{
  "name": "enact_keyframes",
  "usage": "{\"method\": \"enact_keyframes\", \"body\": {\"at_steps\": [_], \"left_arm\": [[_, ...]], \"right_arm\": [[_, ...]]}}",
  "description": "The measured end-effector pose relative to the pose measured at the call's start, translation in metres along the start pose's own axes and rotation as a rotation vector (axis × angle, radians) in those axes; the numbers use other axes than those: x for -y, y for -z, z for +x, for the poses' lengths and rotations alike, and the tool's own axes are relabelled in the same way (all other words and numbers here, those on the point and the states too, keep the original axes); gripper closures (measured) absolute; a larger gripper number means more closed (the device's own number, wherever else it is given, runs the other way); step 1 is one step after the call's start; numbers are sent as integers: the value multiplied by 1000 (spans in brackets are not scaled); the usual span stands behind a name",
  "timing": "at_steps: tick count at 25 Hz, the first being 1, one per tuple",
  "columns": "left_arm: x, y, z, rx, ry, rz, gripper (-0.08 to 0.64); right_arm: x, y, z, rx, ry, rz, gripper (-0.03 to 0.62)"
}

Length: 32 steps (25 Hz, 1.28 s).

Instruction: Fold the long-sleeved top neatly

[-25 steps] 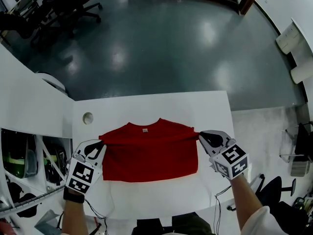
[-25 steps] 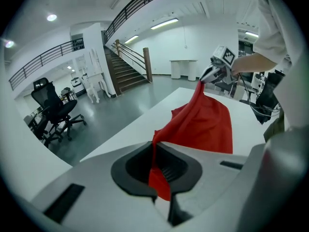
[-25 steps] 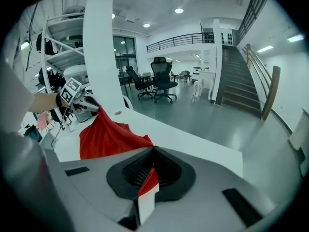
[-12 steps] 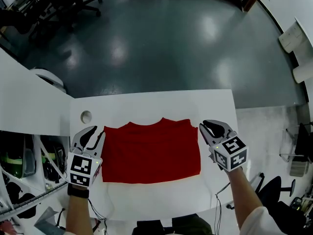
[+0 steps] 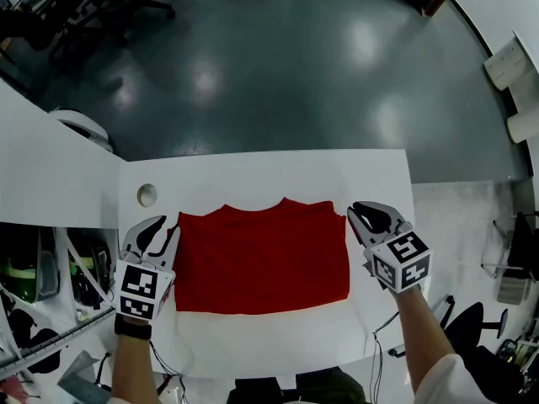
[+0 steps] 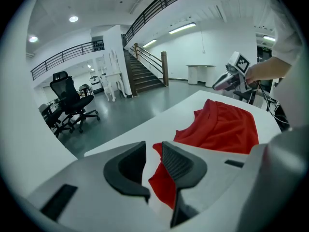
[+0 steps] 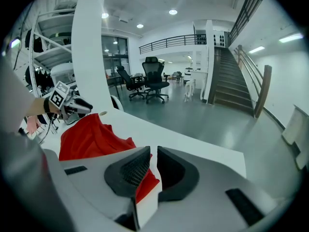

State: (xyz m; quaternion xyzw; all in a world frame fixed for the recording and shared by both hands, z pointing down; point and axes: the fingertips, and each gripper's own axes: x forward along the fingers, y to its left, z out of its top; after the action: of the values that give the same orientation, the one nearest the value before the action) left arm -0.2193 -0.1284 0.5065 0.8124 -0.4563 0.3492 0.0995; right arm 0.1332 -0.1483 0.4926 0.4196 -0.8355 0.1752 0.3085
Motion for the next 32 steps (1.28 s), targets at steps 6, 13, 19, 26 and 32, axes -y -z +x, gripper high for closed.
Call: {"method": "enact_keyframes", "body": {"at_steps": [6, 13, 19, 26, 32], "left_arm": [[2, 1, -1, 6, 9, -9, 449], [13, -6, -13, 21, 37, -8, 432], [34, -25, -37, 51, 79, 1, 414], [51, -59, -83, 112, 88, 24, 414], [71, -82, -128, 165, 103, 38, 416]], "right_arm": [[-6, -1, 1, 8, -14, -1, 531], [-15, -9, -10, 33, -38, -18, 500], [-33, -26, -39, 95, -70, -56, 466], [-55, -53, -90, 177, -75, -81, 466], [-78, -74, -145, 243, -73, -103, 467]]}}
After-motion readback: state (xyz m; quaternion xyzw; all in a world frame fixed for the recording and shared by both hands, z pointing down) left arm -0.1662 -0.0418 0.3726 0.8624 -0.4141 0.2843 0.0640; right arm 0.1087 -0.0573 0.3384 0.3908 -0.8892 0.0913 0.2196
